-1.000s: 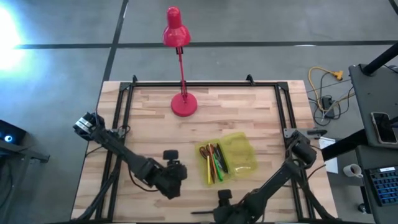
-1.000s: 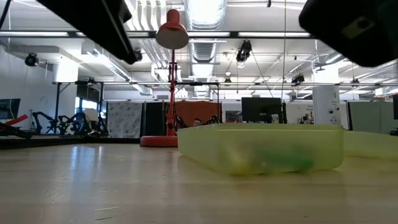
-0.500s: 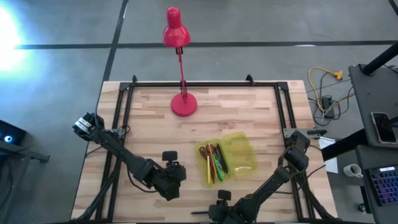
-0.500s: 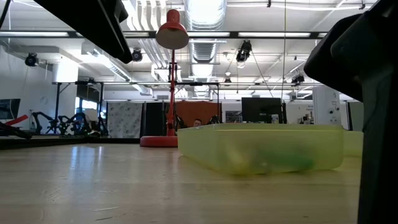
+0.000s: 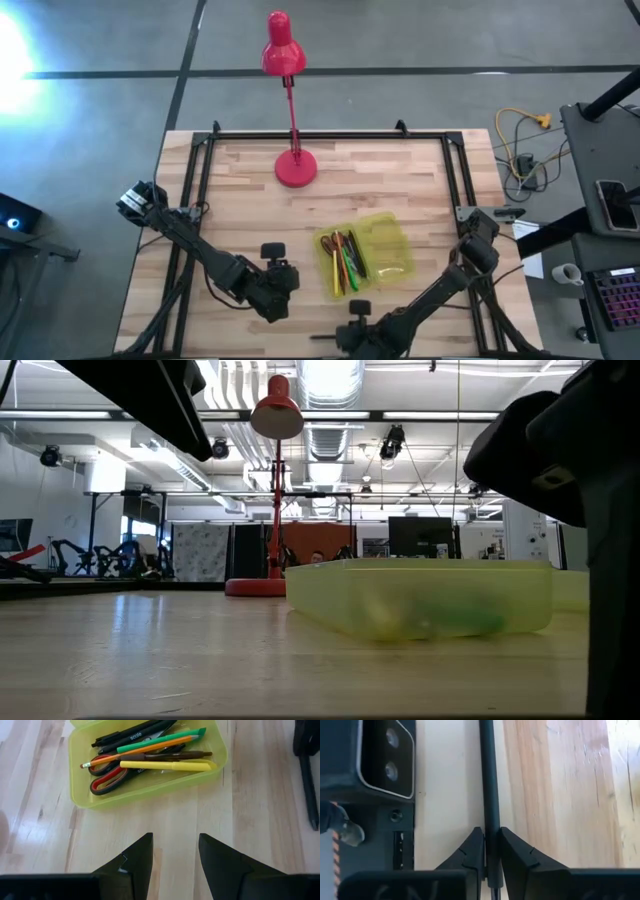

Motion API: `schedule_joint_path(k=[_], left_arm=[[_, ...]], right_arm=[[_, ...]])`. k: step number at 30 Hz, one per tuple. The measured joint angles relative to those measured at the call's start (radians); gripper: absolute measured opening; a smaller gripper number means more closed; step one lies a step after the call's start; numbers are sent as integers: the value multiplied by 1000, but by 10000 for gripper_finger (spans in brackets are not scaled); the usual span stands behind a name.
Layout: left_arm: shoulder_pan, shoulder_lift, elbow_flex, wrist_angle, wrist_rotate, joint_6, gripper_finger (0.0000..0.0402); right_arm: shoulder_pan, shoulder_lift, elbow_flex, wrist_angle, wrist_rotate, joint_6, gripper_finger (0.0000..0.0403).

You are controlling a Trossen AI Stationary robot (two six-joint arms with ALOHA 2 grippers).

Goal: Pick & place school supplies into a supply box
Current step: Put the black pen into the yellow supply box

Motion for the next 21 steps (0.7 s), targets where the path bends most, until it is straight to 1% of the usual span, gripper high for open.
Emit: schedule_joint_path(k=[3, 6, 8, 12, 14, 15, 17, 21], left_arm=[[0, 0, 1, 1, 0, 0, 143], [0, 0, 1, 2, 0, 0, 143], [0, 0, 1, 2, 0, 0, 143], [1, 0, 1, 6, -1, 0, 143], [1, 0, 1, 9, -3, 0, 143], [1, 0, 1, 13, -4, 0, 143], [1, 0, 2, 20, -7, 0, 143], [1, 0, 3, 25, -8, -1, 143]], right_arm=[[9, -37, -3, -32, -5, 64, 35], [32, -90, -14, -131, 52, 224, 34], [52, -125, -22, -262, 100, 388, 33], [86, -211, -18, -509, 201, 832, 32], [90, -239, -20, -599, 246, 1033, 32], [89, -250, -25, -616, 252, 1095, 33], [73, -272, -39, -617, 259, 1147, 33], [32, -315, -70, -607, 280, 1167, 33]])
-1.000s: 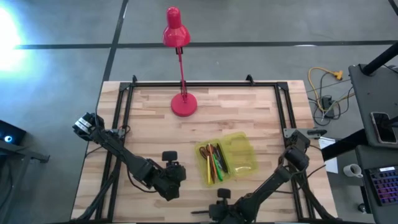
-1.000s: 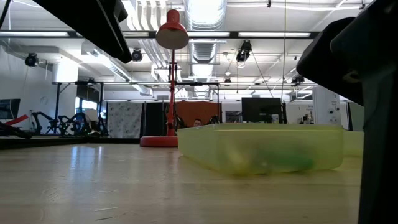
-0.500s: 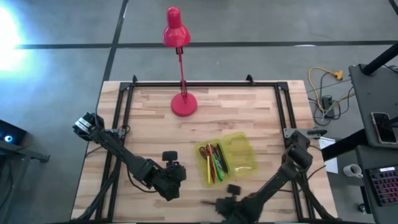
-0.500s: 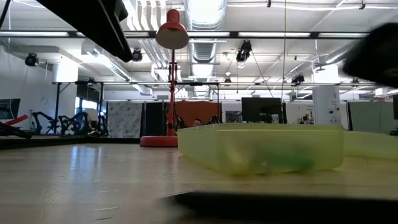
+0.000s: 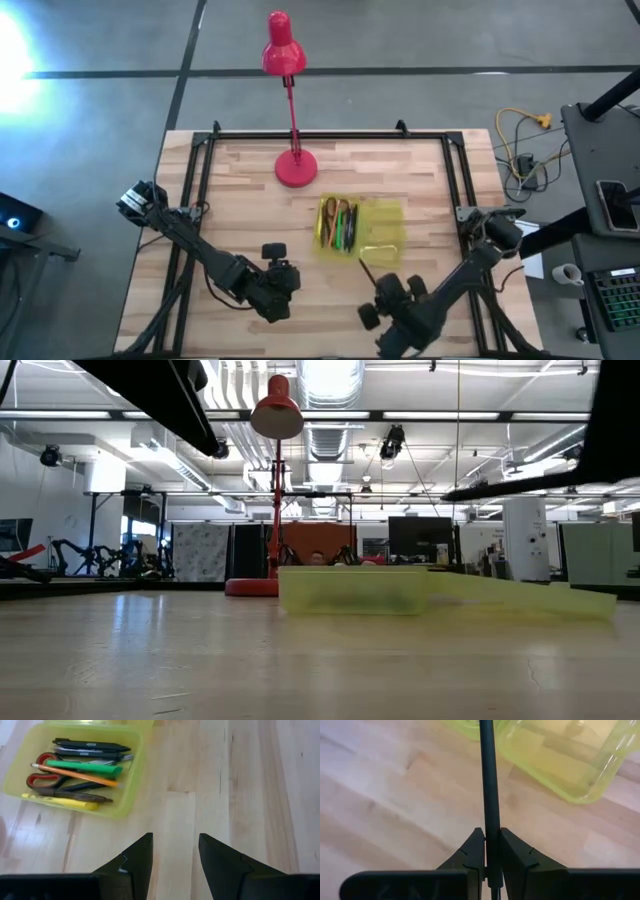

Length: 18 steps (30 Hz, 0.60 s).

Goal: Pick & place school supplies into a supply box
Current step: Put the black pen into the yellow supply box

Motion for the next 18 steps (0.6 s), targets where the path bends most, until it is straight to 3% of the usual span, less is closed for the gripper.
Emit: schedule_joint_path(k=[11, 18], left_arm=[[-2, 0, 0, 3, 0, -17, 143], [-2, 0, 0, 3, -1, -39, 143]], right_arm=[[-226, -7, -43, 10, 110, 140, 34], [-394, -9, -85, 235, 71, -118, 50]])
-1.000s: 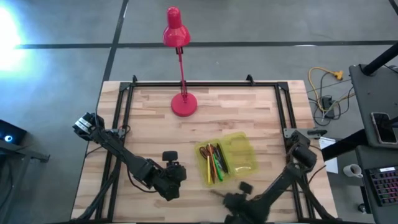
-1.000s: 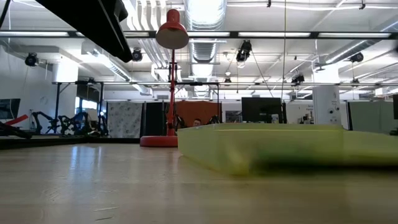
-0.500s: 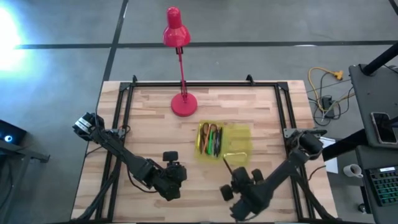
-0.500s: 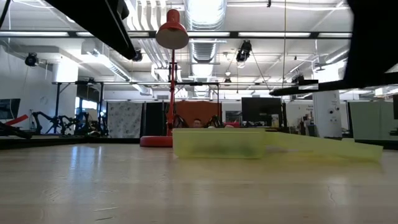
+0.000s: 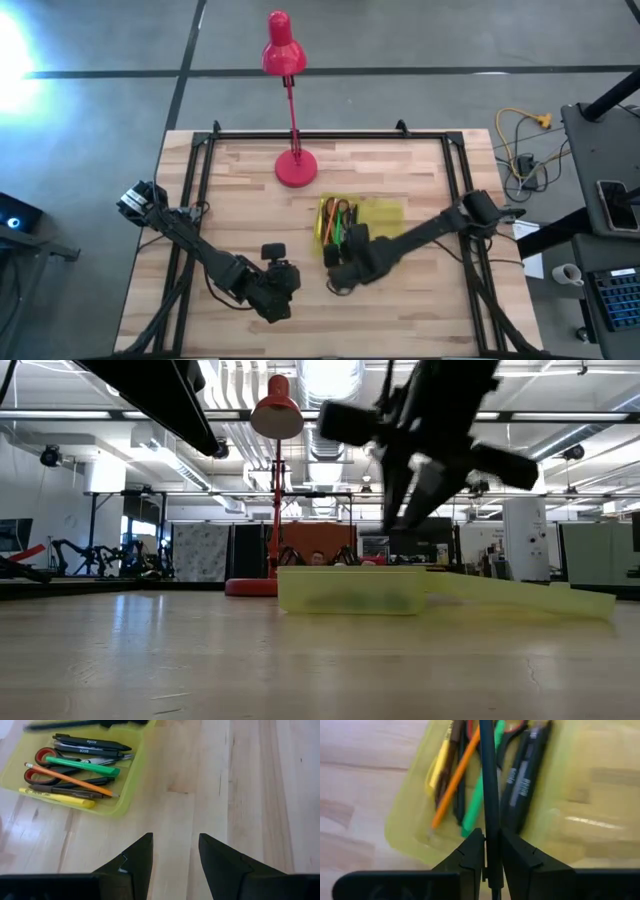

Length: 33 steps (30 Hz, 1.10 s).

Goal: Pick & place school supplies into a supply box
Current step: Put the black pen into the yellow supply box, then close the yellow supply box

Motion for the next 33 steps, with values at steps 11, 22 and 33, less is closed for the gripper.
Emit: schedule_joint_path(k=[11, 22, 33], left_arm=[[-7, 0, 0, -11, 0, -9, 143], [-5, 0, -1, -22, -13, -8, 143], [91, 0, -24, -51, 72, -183, 143]], right_arm=[[-88, -3, -106, 22, -117, 156, 94], [-79, -48, -69, -28, -89, 106, 128], [103, -277, -227, -241, -142, 139, 109]])
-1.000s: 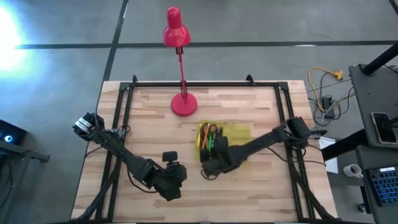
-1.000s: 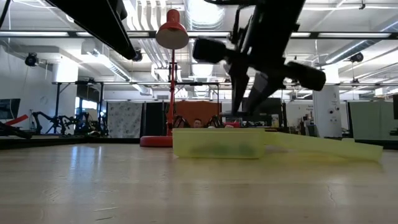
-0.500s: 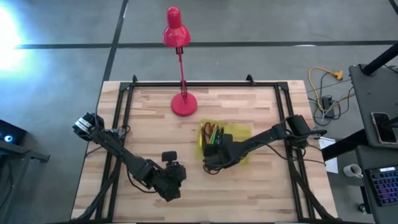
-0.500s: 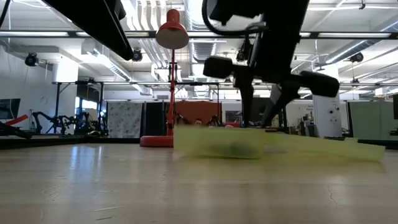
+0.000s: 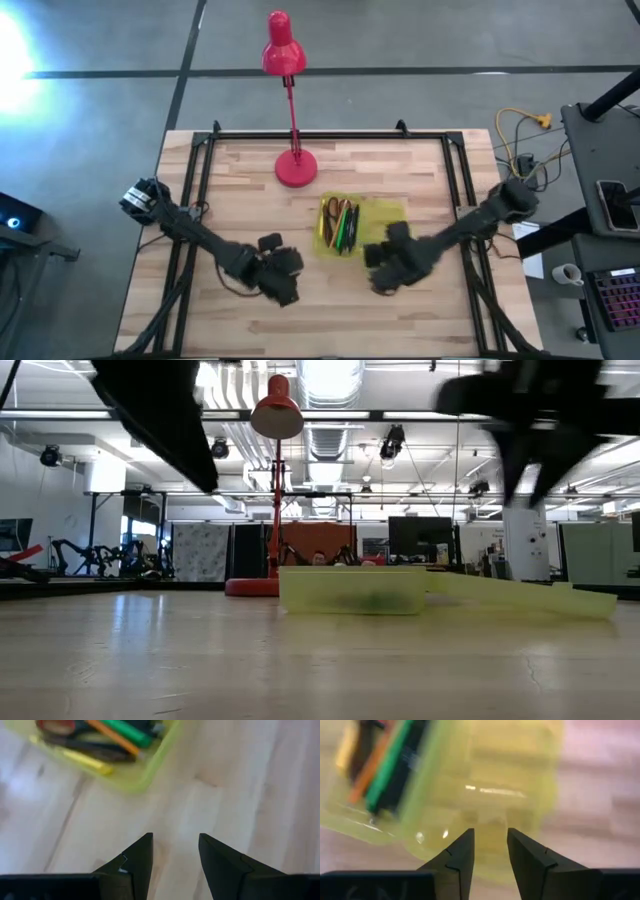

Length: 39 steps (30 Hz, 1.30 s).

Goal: Pick & place school supplies into a supply box
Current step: Close the yellow supply box

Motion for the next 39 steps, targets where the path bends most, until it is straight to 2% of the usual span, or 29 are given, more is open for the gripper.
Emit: schedule_joint_path(k=[4, 7, 13, 18, 22, 28, 33, 37, 39], left_arm=[[104, 0, -33, 13, 45, 21, 124], [176, -10, -51, 14, 71, 56, 93], [311, -28, -90, 44, 239, 132, 9], [394, -33, -133, 68, 246, 192, 6], [430, -33, -170, 94, 250, 246, 6], [481, -33, -253, 202, 260, 252, 6], [488, -33, -298, 265, 283, 252, 6], [488, -33, -308, 289, 286, 251, 6], [488, -33, -310, 308, 286, 254, 6]], right_arm=[[123, -90, -168, 84, -43, 272, 88], [161, -135, -258, 161, -114, 292, 74], [150, -152, -385, 199, -148, 305, 56], [108, -170, -479, 251, -158, 309, 44], [73, -186, -547, 350, -122, 298, 38], [20, -195, -634, 483, -93, 271, 38], [15, -221, -631, 481, -70, 258, 38], [11, -273, -616, 485, 28, 204, 38], [9, -300, -616, 482, 39, 191, 38]])
